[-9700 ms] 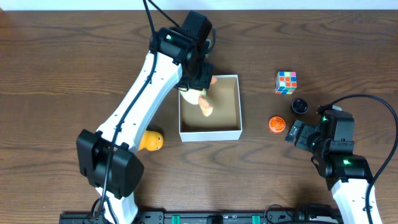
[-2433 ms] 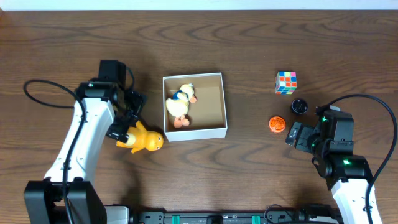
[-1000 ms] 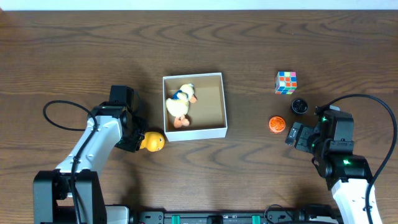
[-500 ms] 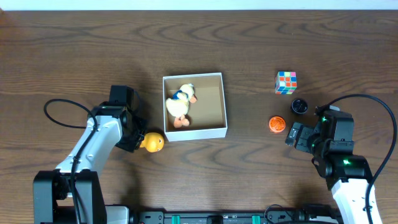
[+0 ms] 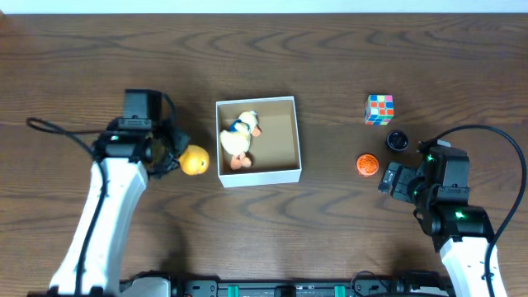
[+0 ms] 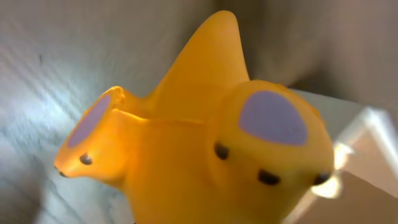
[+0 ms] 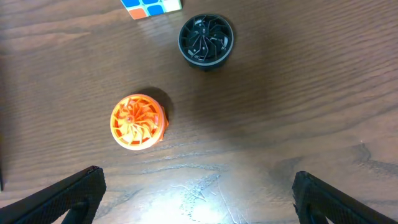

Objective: Pack container
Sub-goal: 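Grasp the orange rubber toy with the left gripper and lift, then carry the orange toy with the left gripper over the box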

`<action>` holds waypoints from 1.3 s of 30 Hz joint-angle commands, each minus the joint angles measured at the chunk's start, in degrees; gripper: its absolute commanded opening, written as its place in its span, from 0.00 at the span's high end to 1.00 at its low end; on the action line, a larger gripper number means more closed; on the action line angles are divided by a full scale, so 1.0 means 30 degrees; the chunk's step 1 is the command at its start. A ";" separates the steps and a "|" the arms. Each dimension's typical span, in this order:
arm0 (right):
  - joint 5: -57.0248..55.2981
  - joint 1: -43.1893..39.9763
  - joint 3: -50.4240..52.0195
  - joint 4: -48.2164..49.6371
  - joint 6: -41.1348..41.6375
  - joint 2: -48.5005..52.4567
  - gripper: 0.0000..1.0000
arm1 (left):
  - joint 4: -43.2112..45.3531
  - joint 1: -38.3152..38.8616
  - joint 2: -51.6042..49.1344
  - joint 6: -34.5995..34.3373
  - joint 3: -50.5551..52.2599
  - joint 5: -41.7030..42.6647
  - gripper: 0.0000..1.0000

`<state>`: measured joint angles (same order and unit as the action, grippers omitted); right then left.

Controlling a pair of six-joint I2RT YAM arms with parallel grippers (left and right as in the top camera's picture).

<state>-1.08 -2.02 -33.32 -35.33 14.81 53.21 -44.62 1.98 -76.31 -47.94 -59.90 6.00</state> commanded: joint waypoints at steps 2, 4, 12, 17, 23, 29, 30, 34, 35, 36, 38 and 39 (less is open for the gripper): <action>-0.0146 -0.0131 -0.0444 -0.0015 -0.0248 0.0015 0.01 | 0.0153 0.0240 0.1209 0.4590 -0.1362 -0.0364 0.94; -0.0146 -0.0131 -0.0444 -0.0015 -0.0248 0.0015 0.01 | 0.0692 0.0648 0.1457 0.8102 -0.1770 0.0721 0.94; -0.0138 -0.0131 -0.0444 -0.0029 -0.0248 0.0015 0.01 | 0.2157 0.4510 0.1610 2.1281 -0.2025 0.1785 0.94; -0.0138 -0.0131 -0.0444 -0.0044 -0.0240 0.0015 0.01 | 0.3475 0.6710 0.1610 2.6833 -0.2025 0.1785 0.94; -0.0138 -0.0131 -0.0444 -0.0073 -0.0240 0.0015 0.01 | 0.4415 0.8859 0.1027 3.0884 -0.2025 0.1792 0.94; -0.0138 -0.0131 -0.0444 -0.0058 -0.0240 0.0015 0.01 | 0.4269 1.0331 -0.1304 3.1481 -0.2018 0.1792 0.94; -0.0138 -0.0131 -0.0444 -0.0058 -0.0240 0.0015 0.01 | 0.4226 1.0491 -0.1749 3.1481 -0.2018 0.1792 0.94; -0.0138 -0.0131 -0.0444 -0.0087 -0.0240 0.0015 0.01 | 0.4044 1.0834 -0.3402 3.1474 -0.2004 0.1792 0.94; -0.0138 -0.0131 -0.0444 -0.0087 -0.0240 0.0015 0.01 | 0.3985 1.0834 -0.3716 3.1481 -0.2004 0.1792 0.94; -0.0138 -0.0131 -0.0444 -0.0087 -0.0240 0.0015 0.01 | 0.3971 1.0834 -0.3978 3.1474 -0.2004 0.1792 0.94; -0.0138 -0.0131 -0.0444 -0.0087 -0.0248 0.0015 0.01 | 0.3869 1.0834 -0.4393 3.1474 -0.2004 0.1792 0.94; -0.0138 -0.0131 -0.0444 -0.0095 -0.0240 0.0015 0.01 | 0.3810 1.0834 -0.4510 3.1474 -0.2004 0.1792 0.94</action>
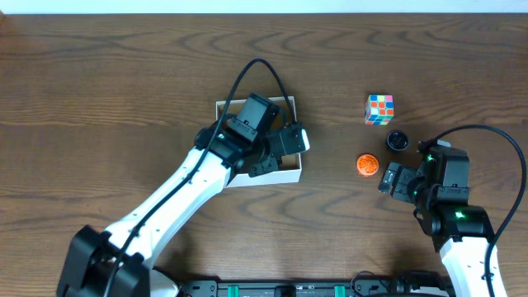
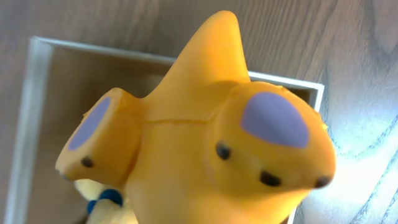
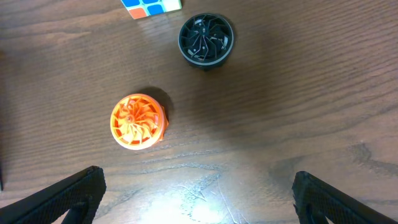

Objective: Pack container
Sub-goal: 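Carry the orange toy with the left gripper over the box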

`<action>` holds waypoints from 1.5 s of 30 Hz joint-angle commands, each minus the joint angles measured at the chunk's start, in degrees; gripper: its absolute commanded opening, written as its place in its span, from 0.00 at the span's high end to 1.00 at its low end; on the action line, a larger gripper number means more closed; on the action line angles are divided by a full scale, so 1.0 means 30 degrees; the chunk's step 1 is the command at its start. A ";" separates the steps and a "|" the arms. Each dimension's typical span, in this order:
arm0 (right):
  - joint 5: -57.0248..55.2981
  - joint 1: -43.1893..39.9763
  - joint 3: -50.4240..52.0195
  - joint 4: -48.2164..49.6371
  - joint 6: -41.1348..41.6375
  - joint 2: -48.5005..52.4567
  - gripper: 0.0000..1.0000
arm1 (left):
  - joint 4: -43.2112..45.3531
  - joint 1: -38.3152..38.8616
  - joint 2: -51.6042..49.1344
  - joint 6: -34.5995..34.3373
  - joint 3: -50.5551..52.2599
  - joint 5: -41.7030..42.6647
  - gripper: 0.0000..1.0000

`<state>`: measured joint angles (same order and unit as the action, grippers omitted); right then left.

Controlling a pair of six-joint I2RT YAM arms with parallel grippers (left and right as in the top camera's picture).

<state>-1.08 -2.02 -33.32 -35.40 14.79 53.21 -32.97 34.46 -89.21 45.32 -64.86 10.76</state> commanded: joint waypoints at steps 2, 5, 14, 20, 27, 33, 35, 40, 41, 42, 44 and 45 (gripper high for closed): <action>-0.0138 -0.0131 -0.0444 -0.0066 -0.0240 0.0015 0.01 | -0.0226 0.0007 -0.0350 0.0386 -0.0335 0.0197 0.94; -0.0138 -0.0131 -0.0444 -0.0066 -0.0240 0.0015 0.01 | -0.0277 -0.0015 -0.0342 0.0401 -0.0335 0.0015 0.94; -0.0146 -0.0131 -0.0444 -0.0080 -0.0240 0.0015 0.01 | -0.1071 -0.0474 -0.0342 0.0386 -0.0321 -0.1807 0.94; -0.0153 -0.0131 -0.0444 -0.0058 -0.0240 0.0015 0.01 | -0.1566 -0.0750 -0.0342 0.0393 0.0175 -0.1727 0.94; -0.0138 -0.0131 -0.0444 -0.0066 -0.0233 0.0015 0.01 | -0.1574 -0.0729 -0.0656 0.0386 0.0423 -0.0714 0.94; -0.0138 -0.0131 -0.0444 -0.0073 -0.0233 0.0015 0.01 | -0.1770 -0.0707 -0.1290 0.0386 0.0423 -0.0262 0.94; -0.0138 -0.0131 -0.0444 -0.0073 -0.0233 0.0015 0.01 | -0.1770 -0.0707 -0.1508 0.0386 0.0423 0.0233 0.94; -0.0138 -0.0131 -0.0444 -0.0058 -0.0233 0.0015 0.01 | -0.1778 -0.0554 -0.1974 0.0386 0.0423 0.0284 0.94; -0.0138 -0.0131 -0.0444 -0.0058 -0.0233 0.0015 0.01 | -0.1778 -0.0546 -0.2004 0.0386 0.0423 0.0299 0.94; -0.0138 -0.0131 -0.0444 -0.0058 -0.0233 0.0015 0.01 | -0.1778 -0.0532 -0.2084 0.0386 0.0423 0.0393 0.94; -0.0138 -0.0131 -0.0444 -0.0058 -0.0233 0.0015 0.01 | -0.1770 -0.0510 -0.2317 0.0386 0.0423 0.0794 0.94; -0.0138 -0.0131 -0.0444 -0.0058 -0.0233 0.0015 0.01 | -0.1785 -0.0510 -0.2470 0.0386 0.0423 0.0911 0.94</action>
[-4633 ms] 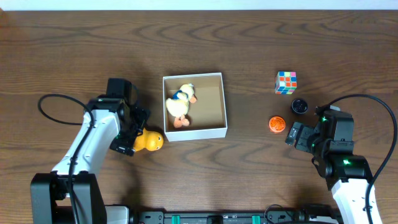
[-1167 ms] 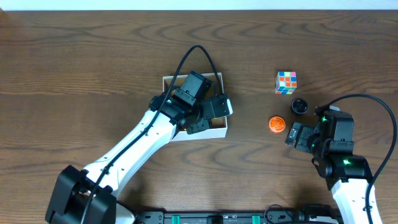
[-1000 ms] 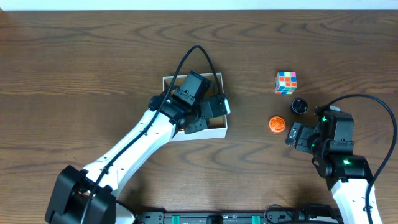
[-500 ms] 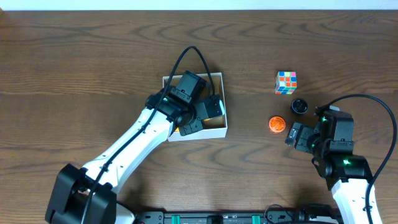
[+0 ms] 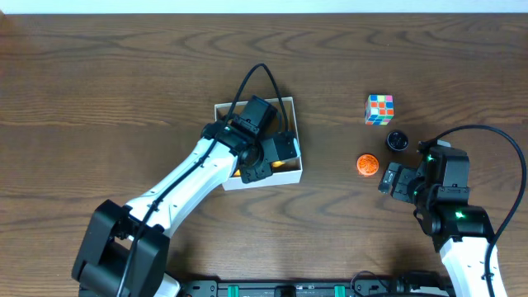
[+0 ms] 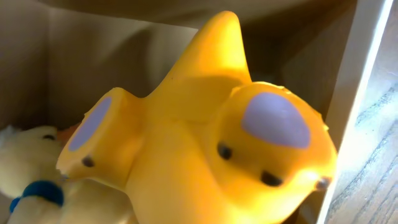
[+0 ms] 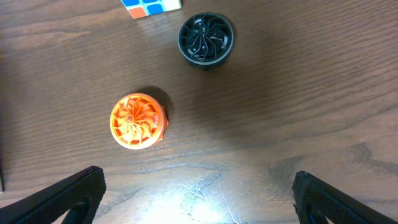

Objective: Pack container
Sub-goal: 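Carry the orange toy with the left gripper over the box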

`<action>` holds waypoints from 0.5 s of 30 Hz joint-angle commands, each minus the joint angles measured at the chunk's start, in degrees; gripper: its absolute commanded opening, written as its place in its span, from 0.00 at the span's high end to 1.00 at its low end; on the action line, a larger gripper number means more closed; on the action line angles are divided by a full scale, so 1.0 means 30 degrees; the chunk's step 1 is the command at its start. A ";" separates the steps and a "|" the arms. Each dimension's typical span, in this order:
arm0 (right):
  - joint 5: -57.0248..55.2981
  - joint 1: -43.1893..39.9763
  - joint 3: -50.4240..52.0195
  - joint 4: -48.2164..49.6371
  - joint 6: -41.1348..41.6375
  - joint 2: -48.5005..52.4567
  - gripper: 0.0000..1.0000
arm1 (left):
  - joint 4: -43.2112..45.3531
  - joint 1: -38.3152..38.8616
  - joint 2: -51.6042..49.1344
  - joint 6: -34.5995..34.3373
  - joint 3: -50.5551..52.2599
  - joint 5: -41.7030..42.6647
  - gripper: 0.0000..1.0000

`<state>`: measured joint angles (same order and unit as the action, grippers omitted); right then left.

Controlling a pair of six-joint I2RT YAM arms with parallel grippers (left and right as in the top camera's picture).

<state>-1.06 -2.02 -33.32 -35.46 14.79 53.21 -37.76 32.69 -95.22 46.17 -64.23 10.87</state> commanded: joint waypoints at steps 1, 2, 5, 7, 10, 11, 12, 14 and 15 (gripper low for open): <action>-0.0146 -0.0131 -0.0444 -0.0029 -0.0233 0.0015 0.01 | -0.0182 0.0080 -0.0656 0.0095 0.0211 0.0889 0.94; -0.0153 -0.0131 -0.0444 -0.0029 -0.0240 0.0015 0.01 | -0.0182 0.0095 -0.0896 0.0095 0.0211 0.0889 0.94; -0.0146 -0.0131 -0.0444 -0.0036 -0.0233 0.0015 0.01 | -0.0175 0.0095 -0.1406 0.0095 0.0211 0.0954 0.94; -0.0153 -0.0131 -0.0444 -0.0036 -0.0240 0.0015 0.01 | -0.0168 0.0095 -0.1596 0.0102 0.0211 0.1129 0.94; -0.0153 -0.0131 -0.0444 -0.0036 -0.0233 0.0015 0.01 | -0.0058 0.0095 -0.1588 0.0095 0.0211 0.1158 0.88; -0.0153 -0.0131 -0.0444 -0.0036 -0.0233 0.0015 0.01 | -0.0036 0.0095 -0.1588 0.0095 0.0211 0.1158 0.79; -0.0153 -0.0131 -0.0444 -0.0029 -0.0240 0.0015 0.01 | -0.0036 0.0095 -0.1588 0.0095 0.0211 0.1158 0.74; -0.0153 -0.0131 -0.0444 -0.0036 -0.0240 0.0015 0.01 | -0.0044 0.0095 -0.1588 0.0095 0.0211 0.1158 0.70; -0.0153 -0.0131 -0.0444 -0.0036 -0.0240 0.0015 0.01 | -0.0044 0.0095 -0.1588 0.0095 0.0211 0.1158 0.67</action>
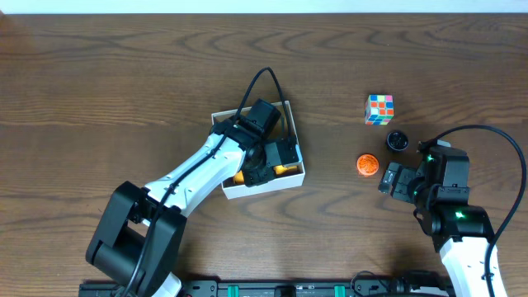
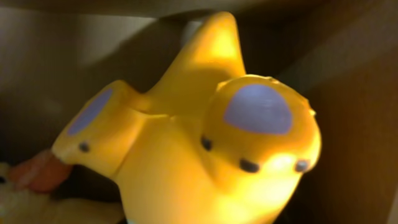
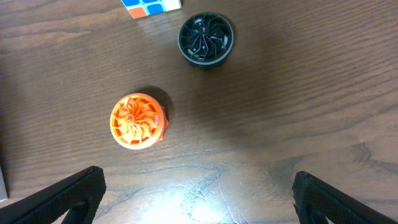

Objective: Pack container
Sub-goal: 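Carry the orange toy with the left gripper over the box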

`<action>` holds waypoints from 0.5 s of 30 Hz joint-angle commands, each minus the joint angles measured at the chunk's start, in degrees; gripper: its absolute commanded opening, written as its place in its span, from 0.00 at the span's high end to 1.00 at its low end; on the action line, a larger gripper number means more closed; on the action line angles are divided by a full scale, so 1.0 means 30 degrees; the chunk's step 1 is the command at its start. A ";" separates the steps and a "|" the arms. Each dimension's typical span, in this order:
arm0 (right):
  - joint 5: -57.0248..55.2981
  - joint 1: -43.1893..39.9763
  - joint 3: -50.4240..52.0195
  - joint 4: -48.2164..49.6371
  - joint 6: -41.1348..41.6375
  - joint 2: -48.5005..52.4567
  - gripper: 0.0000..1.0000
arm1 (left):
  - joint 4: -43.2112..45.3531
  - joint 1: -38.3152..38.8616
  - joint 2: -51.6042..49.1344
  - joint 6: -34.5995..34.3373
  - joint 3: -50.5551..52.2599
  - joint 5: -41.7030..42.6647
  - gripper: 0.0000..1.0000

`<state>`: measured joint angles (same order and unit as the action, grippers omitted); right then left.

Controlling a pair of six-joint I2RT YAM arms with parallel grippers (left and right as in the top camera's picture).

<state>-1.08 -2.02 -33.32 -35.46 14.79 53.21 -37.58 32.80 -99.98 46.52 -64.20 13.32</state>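
Observation:
A white cardboard box sits mid-table, slightly askew. My left gripper reaches down into it, shut on a yellow rubber toy with purple spots that fills the left wrist view and hides the fingers. The toy sits low between the box's brown walls, next to the cream plush duck with an orange beak. From overhead, only yellow slivers of the toy show under the arm. My right gripper hangs open over bare table.
An orange ribbed disc and a black ribbed disc lie on the table ahead of the right gripper. A Rubik's cube stands beyond them. The left arm's cable arches over the box.
The left gripper and the yellow toy are lower in the box, where the wrist view has gone darker. The box has shifted and turned a little. The right arm has not moved.
First my left gripper held the yellow toy on the table left of the box, the plush duck lying inside. Then it carried the toy above the box's right side. Later the toy was inside beside the duck, and now it is deeper still.

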 commanded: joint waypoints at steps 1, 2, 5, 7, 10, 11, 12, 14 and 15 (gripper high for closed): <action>-0.0146 -0.0131 -0.0444 -0.0036 -0.0240 0.0015 0.01 | -0.0095 0.0058 0.0000 -0.0022 0.0204 0.0342 0.64; -0.0146 -0.0131 -0.0444 -0.0036 -0.0240 0.0015 0.01 | -0.0087 0.0058 0.0000 -0.0022 0.0204 0.0342 0.62; -0.0146 -0.0131 -0.0444 -0.0044 -0.0240 0.0015 0.01 | -0.0044 0.0058 0.0007 -0.0015 0.0197 0.0321 0.58; -0.0146 -0.0131 -0.0444 -0.0044 -0.0240 0.0015 0.01 | 0.0109 0.0058 0.0051 -0.0015 0.0160 0.0175 0.52; -0.0146 -0.0131 -0.0444 -0.0036 -0.0240 0.0015 0.01 | 0.0219 0.0058 0.0306 -0.0022 -0.0153 -0.0109 0.50; -0.0146 -0.0131 -0.0444 -0.0036 -0.0240 0.0015 0.01 | 0.0211 0.0058 0.0423 -0.0022 -0.0350 -0.0240 0.47; -0.0146 -0.0131 -0.0444 -0.0036 -0.0240 0.0015 0.01 | 0.0219 0.0051 0.0554 -0.0022 -0.0554 -0.0372 0.47; -0.0146 -0.0131 -0.0444 -0.0036 -0.0240 0.0015 0.01 | 0.0255 0.0036 0.0838 -0.0029 -0.0889 -0.0692 0.46; -0.0146 -0.0131 -0.0444 -0.0044 -0.0240 0.0015 0.01 | 0.0255 0.0036 0.1005 -0.0022 -0.1056 -0.0918 0.46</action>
<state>-1.08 -2.02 -33.32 -35.46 14.79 53.21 -37.06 32.80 -99.55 46.35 -64.45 12.62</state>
